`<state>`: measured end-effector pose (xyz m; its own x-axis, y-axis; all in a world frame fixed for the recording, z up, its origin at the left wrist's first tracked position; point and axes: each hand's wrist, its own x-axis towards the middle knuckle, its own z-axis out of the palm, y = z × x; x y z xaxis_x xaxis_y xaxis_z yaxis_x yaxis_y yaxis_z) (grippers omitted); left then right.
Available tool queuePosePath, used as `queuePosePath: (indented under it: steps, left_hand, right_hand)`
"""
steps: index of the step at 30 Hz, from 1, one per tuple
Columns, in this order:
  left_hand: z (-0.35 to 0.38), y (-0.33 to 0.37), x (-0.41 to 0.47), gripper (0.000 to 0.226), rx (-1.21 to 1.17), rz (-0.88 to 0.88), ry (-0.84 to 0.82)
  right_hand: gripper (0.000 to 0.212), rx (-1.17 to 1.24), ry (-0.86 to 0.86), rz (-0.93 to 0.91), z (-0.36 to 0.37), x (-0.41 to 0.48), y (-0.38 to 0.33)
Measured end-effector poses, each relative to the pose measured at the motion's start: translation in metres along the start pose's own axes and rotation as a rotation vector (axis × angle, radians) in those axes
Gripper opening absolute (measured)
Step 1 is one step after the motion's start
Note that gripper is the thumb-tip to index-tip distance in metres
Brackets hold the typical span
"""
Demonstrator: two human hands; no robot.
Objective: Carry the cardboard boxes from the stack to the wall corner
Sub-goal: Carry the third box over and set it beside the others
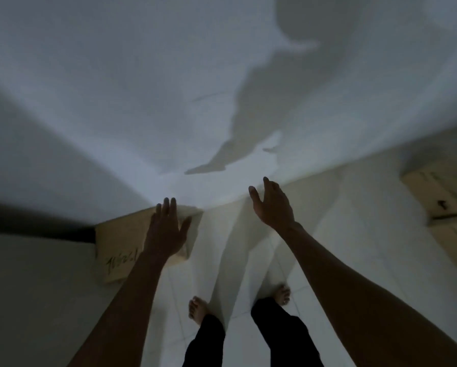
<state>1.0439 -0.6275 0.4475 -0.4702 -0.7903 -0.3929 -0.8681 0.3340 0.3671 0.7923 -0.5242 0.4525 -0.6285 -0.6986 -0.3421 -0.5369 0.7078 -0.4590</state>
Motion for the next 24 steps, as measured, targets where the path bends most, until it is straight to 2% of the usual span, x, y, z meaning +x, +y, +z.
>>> queuePosePath:
  steps: [6,13,20,24]
  left_hand:
    - [0.016,0.215,0.008,0.071,0.132,0.303,-0.095]
    - [0.047,0.427,0.027,0.071,0.210,0.557,-0.171]
    - [0.100,0.588,0.048,0.071,0.306,0.780,-0.226]
    - [0.135,0.662,0.068,0.071,0.354,0.851,-0.293]
  right_hand:
    - [0.073,-0.006,0.185,0.146,-0.148,-0.026,0.128]
    - [0.072,0.045,0.326,0.391,-0.262,-0.048,0.279]
    - [0.076,0.105,0.407,0.605,-0.325,-0.044,0.403]
    - [0.077,0.128,0.446,0.685,-0.359,-0.032,0.458]
